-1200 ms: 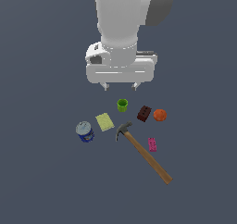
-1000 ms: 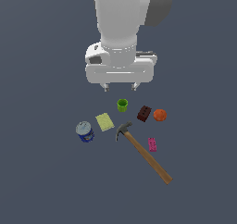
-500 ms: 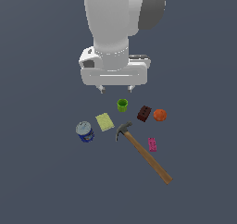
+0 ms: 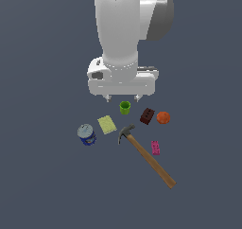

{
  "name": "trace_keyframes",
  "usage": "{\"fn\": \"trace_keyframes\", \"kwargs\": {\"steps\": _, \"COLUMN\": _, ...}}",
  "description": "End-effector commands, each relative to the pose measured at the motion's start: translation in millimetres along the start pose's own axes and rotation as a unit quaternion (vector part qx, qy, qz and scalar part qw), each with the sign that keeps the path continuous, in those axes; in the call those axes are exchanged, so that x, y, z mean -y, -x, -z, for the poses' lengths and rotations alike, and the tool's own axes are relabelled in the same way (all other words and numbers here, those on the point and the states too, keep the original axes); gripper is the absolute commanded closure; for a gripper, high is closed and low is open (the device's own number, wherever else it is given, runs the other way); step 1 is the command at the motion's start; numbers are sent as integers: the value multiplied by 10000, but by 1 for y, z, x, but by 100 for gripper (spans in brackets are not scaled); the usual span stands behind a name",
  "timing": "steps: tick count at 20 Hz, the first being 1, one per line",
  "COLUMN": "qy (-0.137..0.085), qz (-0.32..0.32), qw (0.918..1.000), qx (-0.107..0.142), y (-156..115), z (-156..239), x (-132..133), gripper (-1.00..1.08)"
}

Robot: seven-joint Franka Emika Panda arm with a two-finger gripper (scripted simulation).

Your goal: Pick up a designated object from a clutter of objects.

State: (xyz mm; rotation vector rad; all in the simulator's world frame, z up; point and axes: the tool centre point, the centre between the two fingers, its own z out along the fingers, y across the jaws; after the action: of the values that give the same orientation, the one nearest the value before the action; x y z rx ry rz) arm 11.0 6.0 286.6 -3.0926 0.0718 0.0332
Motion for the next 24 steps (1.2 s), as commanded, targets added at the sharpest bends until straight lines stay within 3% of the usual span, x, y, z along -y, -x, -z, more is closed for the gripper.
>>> {"fn": "trace_keyframes", "kwargs": {"steps": 1, "qy": 33, "qz": 9, "qw": 10000, "qx": 0, "y": -8, "z": -11, "x": 8, "gripper": -92}}
{"fn": "trace_keyframes", "kwargs": {"steps": 14, "qy": 222, "qz": 103, "qw": 9997, "qx": -55, "y": -56, "z": -120, "x": 82, "gripper": -92}}
{"fn": "trace_keyframes", "kwargs": {"steps": 24, "qy": 248, "qz": 180, "qw": 9995, "qx": -97, "y": -67, "z": -202, "x": 137, "gripper": -92}}
